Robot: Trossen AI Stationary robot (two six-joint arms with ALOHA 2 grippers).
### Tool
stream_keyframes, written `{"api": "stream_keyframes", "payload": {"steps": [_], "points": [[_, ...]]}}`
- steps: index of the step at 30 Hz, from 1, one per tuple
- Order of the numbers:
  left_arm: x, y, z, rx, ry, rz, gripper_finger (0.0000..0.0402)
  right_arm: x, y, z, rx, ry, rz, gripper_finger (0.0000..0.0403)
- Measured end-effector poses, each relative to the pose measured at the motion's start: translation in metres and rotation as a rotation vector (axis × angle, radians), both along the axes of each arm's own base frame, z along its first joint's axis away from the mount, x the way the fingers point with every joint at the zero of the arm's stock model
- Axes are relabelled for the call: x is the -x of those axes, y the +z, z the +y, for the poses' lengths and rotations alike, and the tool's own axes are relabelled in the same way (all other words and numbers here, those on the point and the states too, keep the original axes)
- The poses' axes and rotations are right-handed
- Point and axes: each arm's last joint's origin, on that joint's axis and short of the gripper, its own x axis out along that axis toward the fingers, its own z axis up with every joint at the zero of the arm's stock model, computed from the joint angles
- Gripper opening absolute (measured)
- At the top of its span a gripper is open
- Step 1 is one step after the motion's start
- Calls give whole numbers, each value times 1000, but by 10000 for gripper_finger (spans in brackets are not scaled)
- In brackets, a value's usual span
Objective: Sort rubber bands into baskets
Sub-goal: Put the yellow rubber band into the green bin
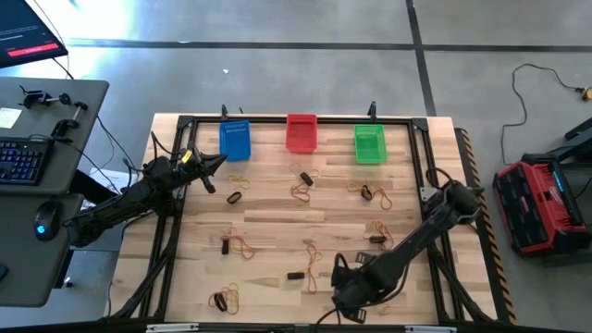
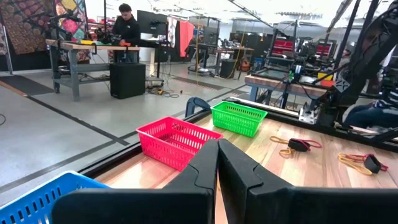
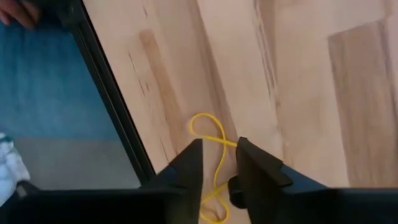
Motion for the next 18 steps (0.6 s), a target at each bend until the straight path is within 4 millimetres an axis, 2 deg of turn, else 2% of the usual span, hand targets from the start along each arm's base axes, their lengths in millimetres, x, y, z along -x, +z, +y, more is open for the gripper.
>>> {"api": "stream_keyframes", "payload": {"steps": [4,12,18], "points": [[0,0,0,0,0,0,3,3,-8,7,18,77,7,112],[0,0,0,0,0,0,3,5,-33,18,30,166,80,113],[0,0,0,0,0,0,3,5,-38,20,38,213,81,113]]}}
